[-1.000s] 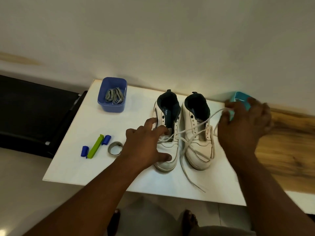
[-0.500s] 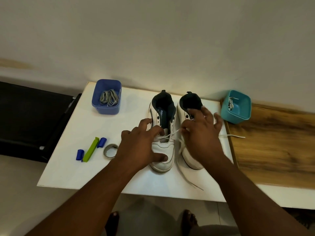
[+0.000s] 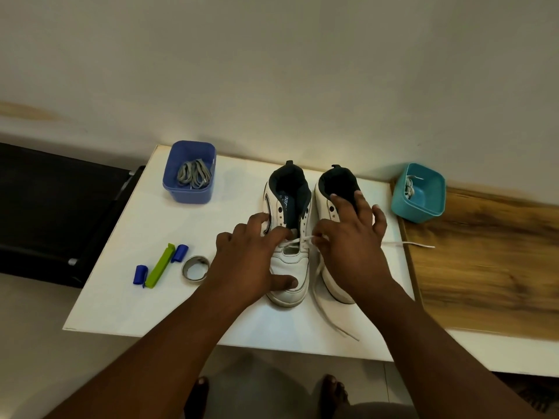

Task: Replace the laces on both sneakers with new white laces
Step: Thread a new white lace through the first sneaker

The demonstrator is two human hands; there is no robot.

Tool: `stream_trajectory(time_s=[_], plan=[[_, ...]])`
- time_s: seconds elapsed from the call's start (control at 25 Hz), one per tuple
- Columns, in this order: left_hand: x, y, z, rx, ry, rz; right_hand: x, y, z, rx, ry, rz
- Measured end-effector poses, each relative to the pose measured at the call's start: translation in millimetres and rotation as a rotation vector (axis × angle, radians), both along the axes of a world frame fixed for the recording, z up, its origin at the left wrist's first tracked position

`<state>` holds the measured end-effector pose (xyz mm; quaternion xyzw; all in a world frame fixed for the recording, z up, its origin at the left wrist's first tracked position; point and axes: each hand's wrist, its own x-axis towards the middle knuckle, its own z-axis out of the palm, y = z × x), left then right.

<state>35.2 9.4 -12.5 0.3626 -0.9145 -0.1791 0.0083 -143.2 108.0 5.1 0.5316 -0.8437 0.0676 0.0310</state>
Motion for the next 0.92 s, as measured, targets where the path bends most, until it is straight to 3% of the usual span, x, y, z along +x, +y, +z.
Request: stream_trajectory(time_s=[0.24,0.44,0.68,0.76,0.92], plan=[[-1,4,6,-0.079,-0.021,0.008,-2,2,6,-0.142,0.023,-0.101],[1,0,7,-0.105,-0.052,0.008,8,3,3,0.123,-0.002,-0.021],[2,-2,9,-0.089,-0.063,0.022,10,3,0,0.164,-0.033,0.012],[1,-2,11,-0.09,-0.066,0.026,11,6,5,0.121,0.0,0.006],[2,-3,17,-0.113,-0.07,0.067,7,15,37,0.237,0.202,-0.096]])
